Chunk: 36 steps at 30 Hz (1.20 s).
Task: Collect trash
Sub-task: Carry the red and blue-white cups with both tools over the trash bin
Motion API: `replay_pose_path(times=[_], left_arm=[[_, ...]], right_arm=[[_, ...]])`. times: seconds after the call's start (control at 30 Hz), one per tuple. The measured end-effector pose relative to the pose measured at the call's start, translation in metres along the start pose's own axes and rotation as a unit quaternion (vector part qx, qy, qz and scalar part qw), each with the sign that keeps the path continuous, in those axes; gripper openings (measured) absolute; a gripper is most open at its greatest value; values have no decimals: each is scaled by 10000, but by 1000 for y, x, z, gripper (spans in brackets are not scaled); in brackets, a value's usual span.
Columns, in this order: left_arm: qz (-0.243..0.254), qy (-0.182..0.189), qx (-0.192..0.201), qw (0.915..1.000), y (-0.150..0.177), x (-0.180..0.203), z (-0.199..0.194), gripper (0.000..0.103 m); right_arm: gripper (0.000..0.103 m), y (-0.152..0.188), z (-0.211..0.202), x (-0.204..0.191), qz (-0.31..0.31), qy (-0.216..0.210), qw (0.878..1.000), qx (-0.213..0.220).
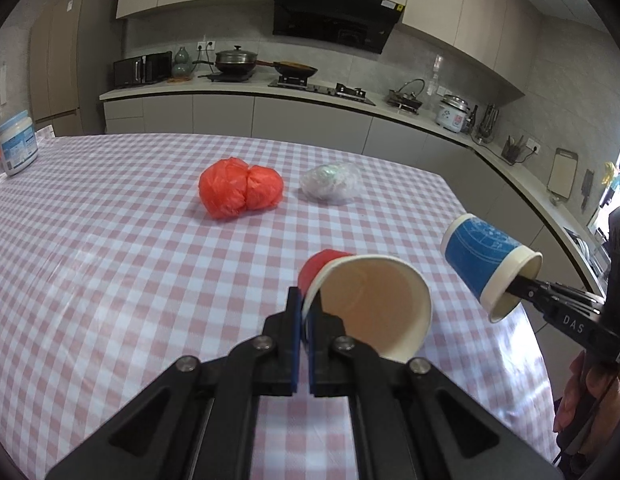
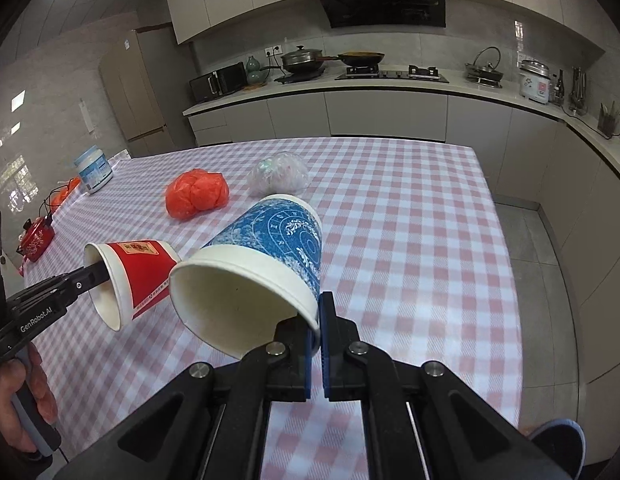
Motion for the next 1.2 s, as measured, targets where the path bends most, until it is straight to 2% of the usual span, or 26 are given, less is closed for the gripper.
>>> replay_pose_path(times=[0.37,0.73,0.93,1.2], left_arm=[[401,366,140,9984,39,53,-57,3],[624,615,190,9960,48,102,-73,3],[792,759,166,9938,58,150,-73,3],[890,885,73,9921,78,236,-74,3]], right_arm=[[4,63,-95,18,285,437,9985,147],[4,86,-155,45,437,694,9963,269],[4,103,-186,86,600,812,9944,315],[4,128,-236,161,750,936,9923,315]])
Point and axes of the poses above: each gripper's, at about its wrist camera, not at the fingertips, and z roughly the way its jaws point, x to its right, y to its underside, the point moved 6 cm from there along z, roughly the way its jaws point, and after that the axes turned 5 degrees about -y, right-handed, at the moved point
